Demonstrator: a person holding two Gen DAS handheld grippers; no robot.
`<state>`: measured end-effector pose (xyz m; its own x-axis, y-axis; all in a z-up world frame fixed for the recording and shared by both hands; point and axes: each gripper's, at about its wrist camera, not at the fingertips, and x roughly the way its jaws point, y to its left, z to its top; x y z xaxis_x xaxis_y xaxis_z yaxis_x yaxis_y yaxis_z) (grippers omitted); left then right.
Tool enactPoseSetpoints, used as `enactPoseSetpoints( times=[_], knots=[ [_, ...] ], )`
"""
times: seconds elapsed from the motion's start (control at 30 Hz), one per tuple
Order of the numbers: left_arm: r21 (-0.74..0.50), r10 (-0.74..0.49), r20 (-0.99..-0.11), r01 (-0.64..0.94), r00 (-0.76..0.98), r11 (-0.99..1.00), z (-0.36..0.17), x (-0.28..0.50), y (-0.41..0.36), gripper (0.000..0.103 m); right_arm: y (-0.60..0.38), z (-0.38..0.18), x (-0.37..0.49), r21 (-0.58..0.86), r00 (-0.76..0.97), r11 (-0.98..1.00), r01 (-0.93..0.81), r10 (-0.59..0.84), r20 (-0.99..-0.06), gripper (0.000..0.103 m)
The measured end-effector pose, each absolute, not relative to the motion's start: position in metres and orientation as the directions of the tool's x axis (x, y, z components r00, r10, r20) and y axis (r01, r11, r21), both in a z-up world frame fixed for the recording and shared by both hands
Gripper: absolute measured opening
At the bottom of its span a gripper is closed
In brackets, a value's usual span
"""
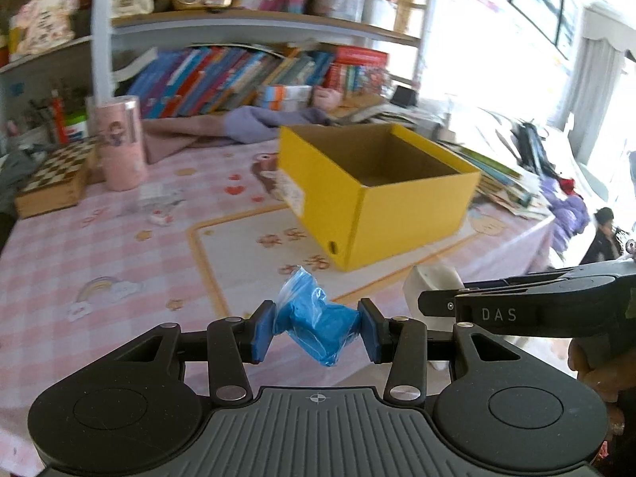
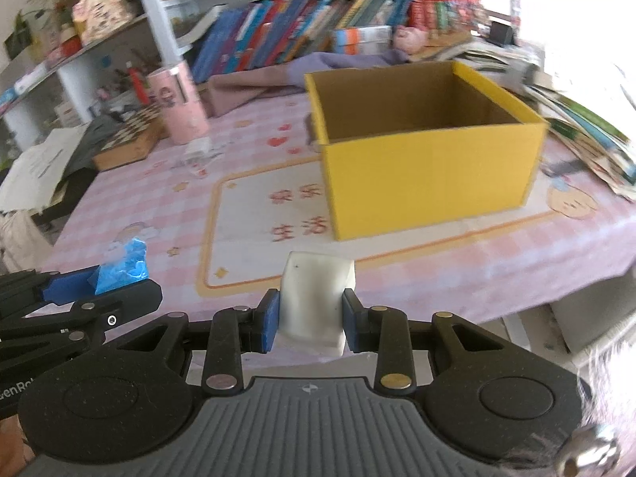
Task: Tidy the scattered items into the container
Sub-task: 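Lift and carry the blue bag and beige sponge over the yellow box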
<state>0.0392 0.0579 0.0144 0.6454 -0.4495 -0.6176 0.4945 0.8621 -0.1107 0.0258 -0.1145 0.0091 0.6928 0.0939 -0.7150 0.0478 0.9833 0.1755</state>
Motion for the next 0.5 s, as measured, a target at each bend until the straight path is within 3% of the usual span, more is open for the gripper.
enactPoseSetpoints(
  times=[0.5],
  knots=[
    [-0.122,-0.558,-0.612,0.630,0.561,0.767,0.014,0.042,0.018,0.043,-0.152,0.013,0.002,0.155,0.696,0.964,0.214,-0.039,-0.717,0.030]
  ],
)
